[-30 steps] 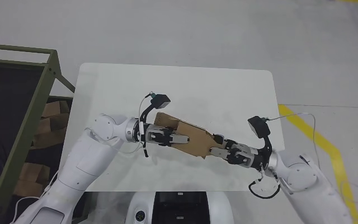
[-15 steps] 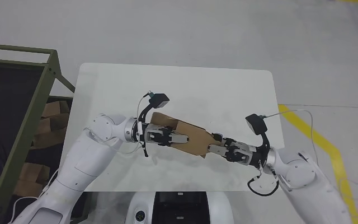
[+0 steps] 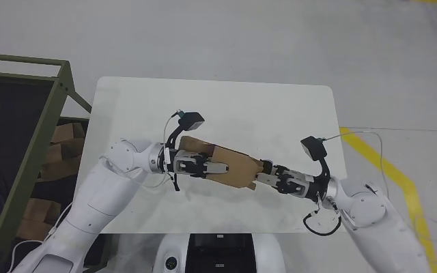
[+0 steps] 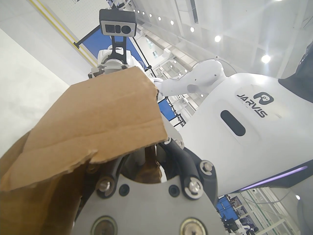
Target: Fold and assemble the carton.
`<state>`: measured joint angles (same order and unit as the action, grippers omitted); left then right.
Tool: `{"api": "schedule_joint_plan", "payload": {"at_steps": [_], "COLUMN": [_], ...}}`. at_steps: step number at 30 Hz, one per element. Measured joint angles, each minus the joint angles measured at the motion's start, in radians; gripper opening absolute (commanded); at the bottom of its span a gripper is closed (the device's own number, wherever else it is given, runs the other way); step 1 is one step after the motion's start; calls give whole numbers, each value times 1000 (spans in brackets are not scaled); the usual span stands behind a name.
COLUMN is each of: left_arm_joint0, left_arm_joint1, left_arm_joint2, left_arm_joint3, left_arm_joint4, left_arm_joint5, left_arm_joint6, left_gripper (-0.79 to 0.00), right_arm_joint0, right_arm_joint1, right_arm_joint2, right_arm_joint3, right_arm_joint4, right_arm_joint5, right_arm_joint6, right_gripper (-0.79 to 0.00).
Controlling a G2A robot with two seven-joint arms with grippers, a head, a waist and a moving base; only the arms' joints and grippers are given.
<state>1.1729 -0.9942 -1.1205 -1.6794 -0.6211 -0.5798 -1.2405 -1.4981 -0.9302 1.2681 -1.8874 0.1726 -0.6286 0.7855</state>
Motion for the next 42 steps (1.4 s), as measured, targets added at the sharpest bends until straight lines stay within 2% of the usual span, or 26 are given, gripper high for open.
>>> {"api": "schedule_joint_plan", "payload": {"at_steps": [7, 12, 24, 28, 31, 34, 37, 42], "left_arm_joint0": [-6, -16, -14, -13, -12, -10, -7, -4], "left_arm_joint1": [6, 7, 19, 22, 25, 28, 31, 36], "left_arm_joint2": [13, 29, 31, 33, 34, 32, 30, 31], "left_arm_joint3": [5, 14, 9, 4, 0, -5, -8, -9], "left_arm_joint4": [1, 1, -10, -10, -10, -11, -12, -16], "left_arm_joint5": [-4, -7, -21, -26, -31, -39, -45, -48], "left_arm_joint6": [4, 7, 21, 26, 31, 39, 45, 48], "left_gripper": [-785, -785, -785, -785, -785, -785, -785, -785], "right_arm_joint0": [6, 15, -55, -85, -88, -63, -29, 19], "right_arm_joint1": [-1, -1, 11, 14, 16, 17, 13, 6], "right_arm_joint2": [-11, -27, 65, 98, 102, 81, 50, -5], "right_arm_joint3": [-9, -9, -3, -3, -9, -12, -13, 9], "right_arm_joint4": [3, 20, 37, 36, 29, 24, 20, 63], "right_arm_joint5": [-25, -66, -107, -92, -55, 0, 32, 9], "right_arm_joint6": [24, 52, 13, -12, 6, 45, 68, 97], "right_gripper": [-508, -468, -459, -459, -419, -400, -345, -348]}}
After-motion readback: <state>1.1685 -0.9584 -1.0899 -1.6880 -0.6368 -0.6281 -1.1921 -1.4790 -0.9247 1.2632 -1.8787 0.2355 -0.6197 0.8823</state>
